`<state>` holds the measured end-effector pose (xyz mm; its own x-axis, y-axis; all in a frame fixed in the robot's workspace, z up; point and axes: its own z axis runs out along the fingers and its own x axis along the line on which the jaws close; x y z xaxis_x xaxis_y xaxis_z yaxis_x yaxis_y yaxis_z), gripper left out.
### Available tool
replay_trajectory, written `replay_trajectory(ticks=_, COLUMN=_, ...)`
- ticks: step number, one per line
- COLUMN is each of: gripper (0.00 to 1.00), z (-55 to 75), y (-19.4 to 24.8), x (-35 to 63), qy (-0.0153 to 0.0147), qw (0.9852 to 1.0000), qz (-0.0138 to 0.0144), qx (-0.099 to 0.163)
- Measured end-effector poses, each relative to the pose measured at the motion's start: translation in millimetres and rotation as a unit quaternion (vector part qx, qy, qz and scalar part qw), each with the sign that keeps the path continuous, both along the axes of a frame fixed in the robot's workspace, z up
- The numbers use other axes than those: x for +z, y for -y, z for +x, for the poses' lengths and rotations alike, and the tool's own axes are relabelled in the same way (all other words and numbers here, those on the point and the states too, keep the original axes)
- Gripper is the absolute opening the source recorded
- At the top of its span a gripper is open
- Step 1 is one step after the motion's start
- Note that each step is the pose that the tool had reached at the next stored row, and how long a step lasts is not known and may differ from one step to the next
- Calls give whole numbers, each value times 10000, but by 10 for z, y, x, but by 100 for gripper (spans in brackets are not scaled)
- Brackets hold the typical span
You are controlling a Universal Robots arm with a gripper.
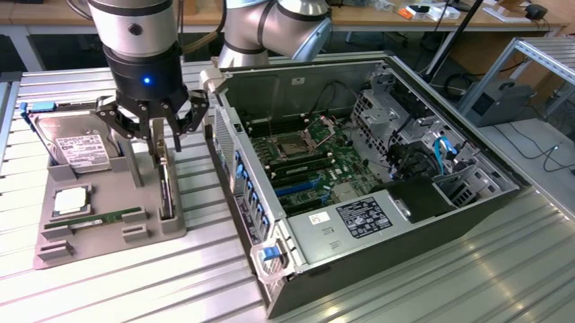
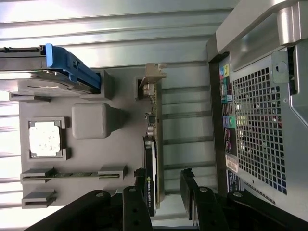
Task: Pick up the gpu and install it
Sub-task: 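Pick up the gpu and move the gpu toward the slot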
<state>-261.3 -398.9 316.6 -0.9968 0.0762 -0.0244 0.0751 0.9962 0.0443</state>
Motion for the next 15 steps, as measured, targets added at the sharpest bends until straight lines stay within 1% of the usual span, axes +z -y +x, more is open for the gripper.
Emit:
replay_trajectory(ticks=6, gripper=42, z=0, y=0, x=-41, qy=0, qw=10000, qz=0, qx=0)
replay_trajectory(ticks=15, gripper=42, z=-1, y=0, x=-76, qy=0, qw=10000, qz=0, qx=0)
